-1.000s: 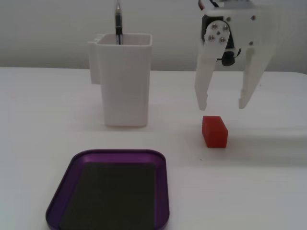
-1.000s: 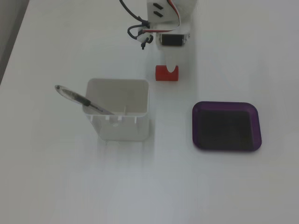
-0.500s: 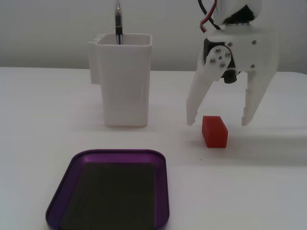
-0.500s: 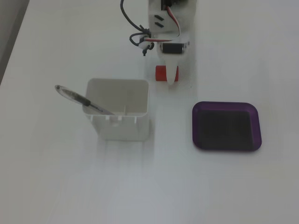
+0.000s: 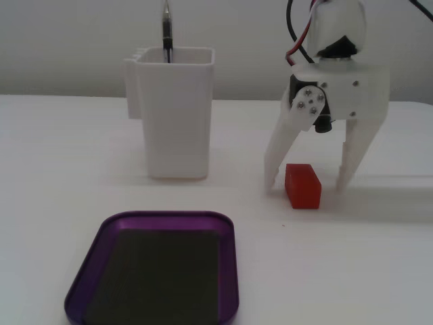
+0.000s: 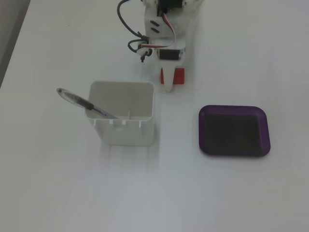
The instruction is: Pick up the red cube and place it in the box.
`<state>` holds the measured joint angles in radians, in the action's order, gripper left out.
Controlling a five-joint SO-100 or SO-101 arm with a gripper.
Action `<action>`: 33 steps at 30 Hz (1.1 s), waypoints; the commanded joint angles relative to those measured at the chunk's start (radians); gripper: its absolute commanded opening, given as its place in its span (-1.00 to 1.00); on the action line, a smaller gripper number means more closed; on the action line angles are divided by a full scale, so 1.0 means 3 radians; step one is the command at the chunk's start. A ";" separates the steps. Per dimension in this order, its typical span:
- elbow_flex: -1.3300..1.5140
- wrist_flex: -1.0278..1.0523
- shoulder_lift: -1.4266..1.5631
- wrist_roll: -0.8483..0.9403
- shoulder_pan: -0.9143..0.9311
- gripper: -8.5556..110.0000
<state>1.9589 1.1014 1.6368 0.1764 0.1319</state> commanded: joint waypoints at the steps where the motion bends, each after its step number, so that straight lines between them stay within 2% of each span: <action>1: -0.0015 -0.0036 0.0015 0.0066 0.0046 -0.53; 6: -0.0020 -0.0005 0.0020 0.0061 0.0010 -0.77; 12: -0.0056 0.0066 0.0072 0.0020 -0.0128 -0.86; 16: -0.0343 0.0491 0.0199 0.0026 -0.0353 -0.87; 24: -0.1104 0.1140 0.1186 0.0041 -0.1176 -0.87; 33: -0.1764 0.1012 0.1324 0.0026 -0.2010 -0.87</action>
<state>1.5064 1.4450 2.0172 0.1856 -0.4203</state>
